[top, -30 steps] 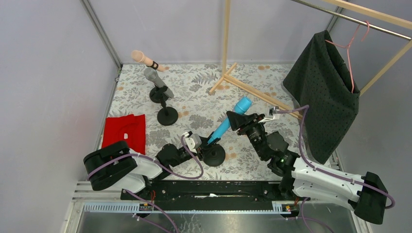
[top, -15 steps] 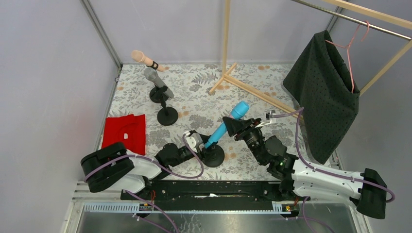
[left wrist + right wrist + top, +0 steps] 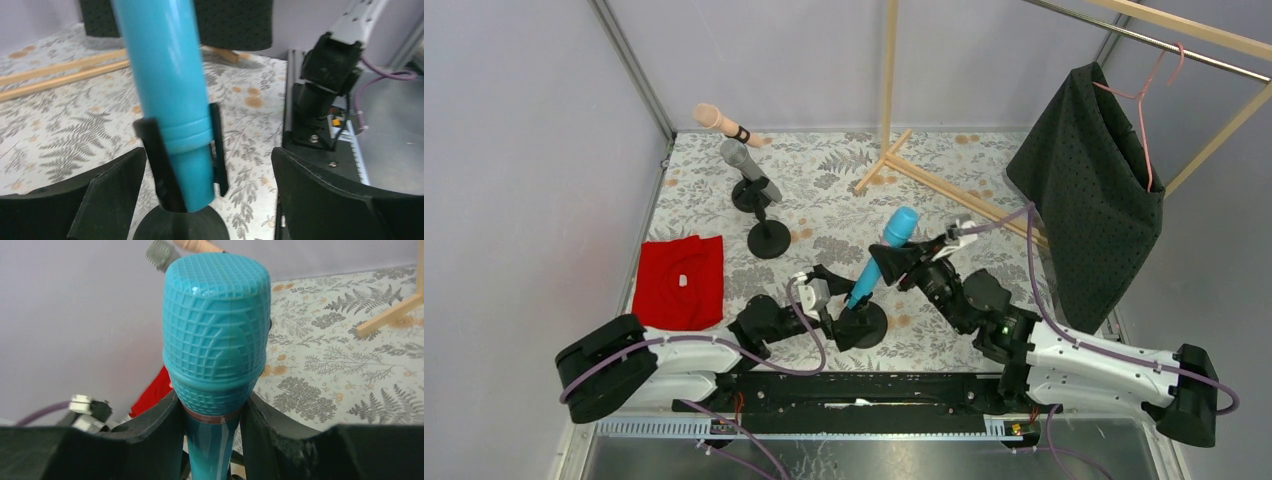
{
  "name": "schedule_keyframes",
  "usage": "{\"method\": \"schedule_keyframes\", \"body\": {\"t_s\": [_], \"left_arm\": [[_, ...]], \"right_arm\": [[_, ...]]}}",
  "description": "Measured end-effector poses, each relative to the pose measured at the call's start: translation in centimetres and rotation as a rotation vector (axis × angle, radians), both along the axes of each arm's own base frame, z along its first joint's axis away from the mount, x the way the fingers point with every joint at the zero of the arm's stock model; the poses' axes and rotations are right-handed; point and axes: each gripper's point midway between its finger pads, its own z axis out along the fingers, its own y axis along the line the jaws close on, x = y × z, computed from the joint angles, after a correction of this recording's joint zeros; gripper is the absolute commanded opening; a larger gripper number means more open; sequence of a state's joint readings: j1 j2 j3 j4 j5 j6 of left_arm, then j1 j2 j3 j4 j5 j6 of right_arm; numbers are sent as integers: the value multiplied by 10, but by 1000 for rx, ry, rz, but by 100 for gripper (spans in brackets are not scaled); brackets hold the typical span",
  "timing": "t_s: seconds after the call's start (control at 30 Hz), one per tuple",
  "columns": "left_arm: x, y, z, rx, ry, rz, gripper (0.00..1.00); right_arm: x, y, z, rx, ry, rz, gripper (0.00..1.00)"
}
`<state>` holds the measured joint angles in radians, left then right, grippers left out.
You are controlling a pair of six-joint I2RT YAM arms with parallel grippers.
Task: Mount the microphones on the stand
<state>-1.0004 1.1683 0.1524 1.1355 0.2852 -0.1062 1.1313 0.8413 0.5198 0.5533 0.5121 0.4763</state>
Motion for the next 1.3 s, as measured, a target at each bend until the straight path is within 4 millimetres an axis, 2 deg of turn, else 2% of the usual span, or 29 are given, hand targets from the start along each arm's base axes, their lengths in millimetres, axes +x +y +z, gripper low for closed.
{"method": "schedule_keyframes", "body": {"t_s": [0.13, 0.3, 0.53, 0.63, 0.77, 0.97, 1.2, 1.3], "left_arm": [[-19, 4, 17, -40, -14, -68, 99], [-30, 13, 19, -36, -11, -80, 99], [-50, 14, 14, -10, -25, -139, 99], [-52, 13, 10, 9, -31, -148, 99], [-47, 12, 1, 42, -40, -124, 99], [-26, 12, -18, 107, -59, -29, 98], [-1, 10, -26, 149, -114, 83, 94], [7, 5, -26, 164, -141, 98, 88]], "right_arm": [[-1, 18, 10, -148, -40, 91, 0], [0, 29, 11, -252, -47, 256, 0], [12, 31, 9, -348, -21, 528, 0], [7, 39, 8, -391, -48, 711, 0], [-12, 48, 8, -468, -155, 954, 0], [-32, 51, 6, -534, -272, 1231, 0], [-43, 52, 3, -506, -324, 1415, 0], [-47, 52, 3, -490, -330, 1463, 0]]}}
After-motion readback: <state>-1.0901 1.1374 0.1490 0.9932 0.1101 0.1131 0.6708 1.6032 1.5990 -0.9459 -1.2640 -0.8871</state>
